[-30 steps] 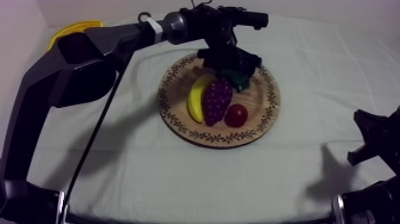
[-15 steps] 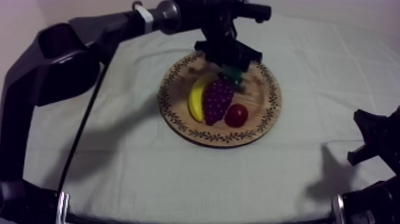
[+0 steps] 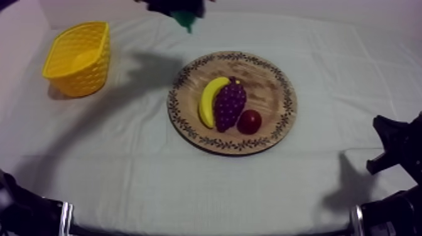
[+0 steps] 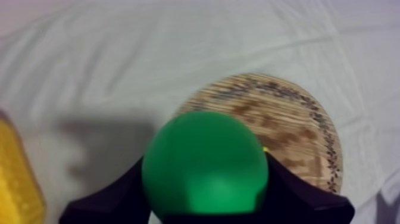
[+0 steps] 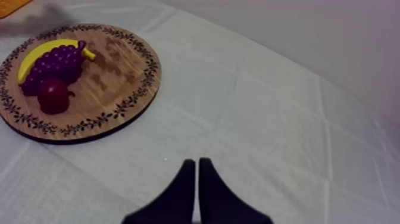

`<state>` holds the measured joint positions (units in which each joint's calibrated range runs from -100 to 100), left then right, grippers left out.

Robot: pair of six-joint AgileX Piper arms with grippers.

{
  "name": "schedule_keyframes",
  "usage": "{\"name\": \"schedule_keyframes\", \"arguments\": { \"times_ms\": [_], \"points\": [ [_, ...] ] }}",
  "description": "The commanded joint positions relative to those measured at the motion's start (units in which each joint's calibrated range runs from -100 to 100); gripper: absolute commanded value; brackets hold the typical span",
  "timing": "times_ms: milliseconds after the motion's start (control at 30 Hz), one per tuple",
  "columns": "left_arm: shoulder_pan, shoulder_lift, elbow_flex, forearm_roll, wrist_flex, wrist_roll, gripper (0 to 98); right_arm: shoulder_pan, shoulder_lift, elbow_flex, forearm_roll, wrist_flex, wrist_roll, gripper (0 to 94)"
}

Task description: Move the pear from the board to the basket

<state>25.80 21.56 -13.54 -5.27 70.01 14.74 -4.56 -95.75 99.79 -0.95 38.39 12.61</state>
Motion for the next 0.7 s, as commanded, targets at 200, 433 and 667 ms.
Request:
{"name": "schedule_keyframes", "arguments": {
  "times_ms": [200,433,667],
  "points": [
    [-13.84,-16.28,13.67,-1.09,-0.99,-3.84,51.4,-0.03,-0.01,-0.01,0.0,0.0,0.01,0.3],
    [-22.43,-15.81,17.3,-1.21,-3.51,-8.59,53.5,-0.04,-0.01,-0.01,0.0,0.0,0.01,0.3],
    [-26.13,-11.53,19.31,-0.27,-6.71,-12.34,65.9,-0.04,-0.01,-0.01,0.0,0.0,0.01,0.3]
  ]
}}
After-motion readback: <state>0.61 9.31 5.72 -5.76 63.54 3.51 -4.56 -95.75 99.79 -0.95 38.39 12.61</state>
